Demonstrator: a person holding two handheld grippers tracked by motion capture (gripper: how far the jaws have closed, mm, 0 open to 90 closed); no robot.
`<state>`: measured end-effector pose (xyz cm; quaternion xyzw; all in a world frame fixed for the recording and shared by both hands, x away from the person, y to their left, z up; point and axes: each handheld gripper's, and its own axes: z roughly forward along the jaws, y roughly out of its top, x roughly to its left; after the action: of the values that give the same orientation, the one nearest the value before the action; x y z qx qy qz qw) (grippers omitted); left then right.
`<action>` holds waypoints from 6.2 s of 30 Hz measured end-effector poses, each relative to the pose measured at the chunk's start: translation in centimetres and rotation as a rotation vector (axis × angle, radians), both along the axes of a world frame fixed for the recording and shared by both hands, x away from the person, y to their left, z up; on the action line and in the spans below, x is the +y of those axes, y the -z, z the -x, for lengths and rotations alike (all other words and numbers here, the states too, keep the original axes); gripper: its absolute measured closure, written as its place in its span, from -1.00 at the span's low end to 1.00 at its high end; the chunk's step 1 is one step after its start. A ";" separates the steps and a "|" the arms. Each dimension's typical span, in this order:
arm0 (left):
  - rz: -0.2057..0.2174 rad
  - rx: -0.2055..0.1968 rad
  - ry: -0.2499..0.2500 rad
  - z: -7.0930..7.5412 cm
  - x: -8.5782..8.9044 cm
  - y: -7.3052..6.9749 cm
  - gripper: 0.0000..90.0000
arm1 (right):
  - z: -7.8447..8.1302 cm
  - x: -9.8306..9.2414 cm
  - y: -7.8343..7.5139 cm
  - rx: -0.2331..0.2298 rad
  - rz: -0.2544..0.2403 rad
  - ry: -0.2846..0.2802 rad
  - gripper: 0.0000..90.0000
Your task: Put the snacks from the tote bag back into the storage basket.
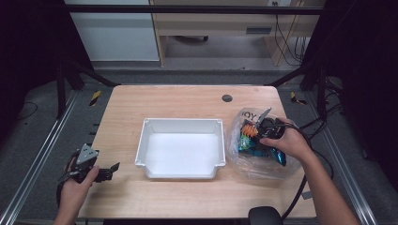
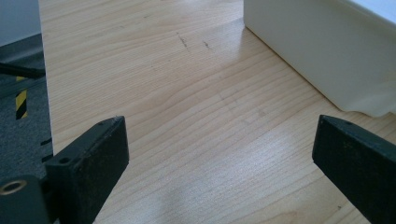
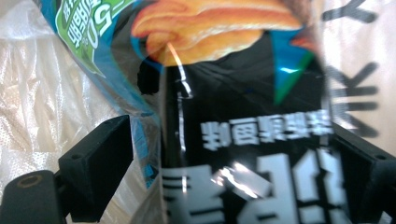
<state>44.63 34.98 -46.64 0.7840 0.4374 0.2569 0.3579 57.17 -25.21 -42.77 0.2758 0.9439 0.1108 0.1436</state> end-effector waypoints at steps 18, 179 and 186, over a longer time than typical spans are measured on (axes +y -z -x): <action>-0.001 -0.017 -0.014 0.6 0.5 -0.3 -0.93 | 0.2 0.0 -0.1 -0.008 -0.003 -0.002 -0.26; 0.001 -0.032 -0.025 0.6 1.0 -0.3 -0.93 | 3.4 11.9 -11.9 -0.358 -0.173 -0.217 -0.03; 0.001 -0.031 -0.026 0.6 1.0 -0.4 -0.93 | 3.3 13.2 -11.8 -0.348 -0.170 -0.245 -0.03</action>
<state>43.99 35.94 -46.27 0.7739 0.4421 0.2735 0.3617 53.90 -12.03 -30.96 0.1468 0.9186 0.2527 0.2659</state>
